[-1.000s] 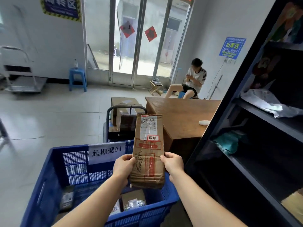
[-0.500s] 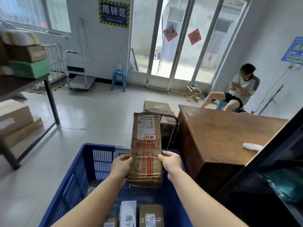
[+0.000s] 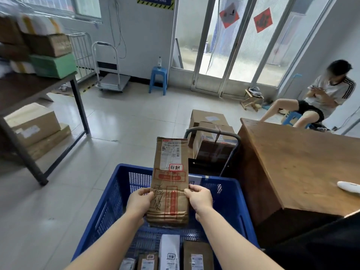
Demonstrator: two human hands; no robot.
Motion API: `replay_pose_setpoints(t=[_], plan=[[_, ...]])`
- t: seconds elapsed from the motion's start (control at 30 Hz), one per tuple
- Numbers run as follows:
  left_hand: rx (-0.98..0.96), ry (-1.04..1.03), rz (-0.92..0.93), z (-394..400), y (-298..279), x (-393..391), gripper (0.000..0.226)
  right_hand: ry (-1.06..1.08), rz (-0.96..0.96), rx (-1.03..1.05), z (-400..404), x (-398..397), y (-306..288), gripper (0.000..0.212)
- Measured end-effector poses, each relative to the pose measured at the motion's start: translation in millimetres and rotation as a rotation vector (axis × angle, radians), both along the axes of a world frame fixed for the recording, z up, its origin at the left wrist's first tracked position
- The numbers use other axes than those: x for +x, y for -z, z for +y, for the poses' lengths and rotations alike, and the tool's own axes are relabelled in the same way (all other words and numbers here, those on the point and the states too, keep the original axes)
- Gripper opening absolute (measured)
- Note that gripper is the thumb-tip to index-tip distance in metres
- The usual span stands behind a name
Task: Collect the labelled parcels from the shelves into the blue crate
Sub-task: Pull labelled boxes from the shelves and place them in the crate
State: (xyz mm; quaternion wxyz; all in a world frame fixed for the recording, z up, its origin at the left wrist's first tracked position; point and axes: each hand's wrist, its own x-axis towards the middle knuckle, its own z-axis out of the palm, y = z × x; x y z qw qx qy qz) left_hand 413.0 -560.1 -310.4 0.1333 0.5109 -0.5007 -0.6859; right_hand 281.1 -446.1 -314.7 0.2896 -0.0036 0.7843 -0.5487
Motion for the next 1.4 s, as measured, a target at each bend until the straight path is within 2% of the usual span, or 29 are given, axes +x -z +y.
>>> replay_pose_setpoints(t=[0.2, 0.3, 0.53, 0.63, 0.8, 0.93, 1.07, 1.4], plan=[[0.027, 0.039, -0.035, -57, 29, 0, 0.016, 0.007, -0.021, 0.078, -53, 4, 28, 0.030], [0.040, 0.052, -0.057, -78, 47, 0, 0.014, 0.010, -0.044, 0.103, -73, 6, 48, 0.023], [0.067, 0.039, -0.124, -106, 98, -1, 0.012, -0.014, -0.131, 0.145, -103, 4, 102, 0.016], [0.108, 0.033, -0.138, -112, 124, -1, 0.013, -0.034, -0.152, 0.164, -112, -1, 129, 0.021], [0.162, 0.000, -0.176, -120, 169, -3, 0.021, -0.048, -0.168, 0.201, -121, -4, 178, 0.021], [0.158, -0.011, -0.225, -124, 210, -6, 0.023, -0.049, -0.197, 0.218, -126, -6, 220, 0.013], [0.150, -0.028, -0.264, -124, 253, -11, 0.020, -0.063, -0.235, 0.225, -128, -10, 264, 0.021], [0.129, -0.026, -0.360, -127, 371, -19, 0.029, -0.104, -0.267, 0.268, -131, -15, 396, 0.016]])
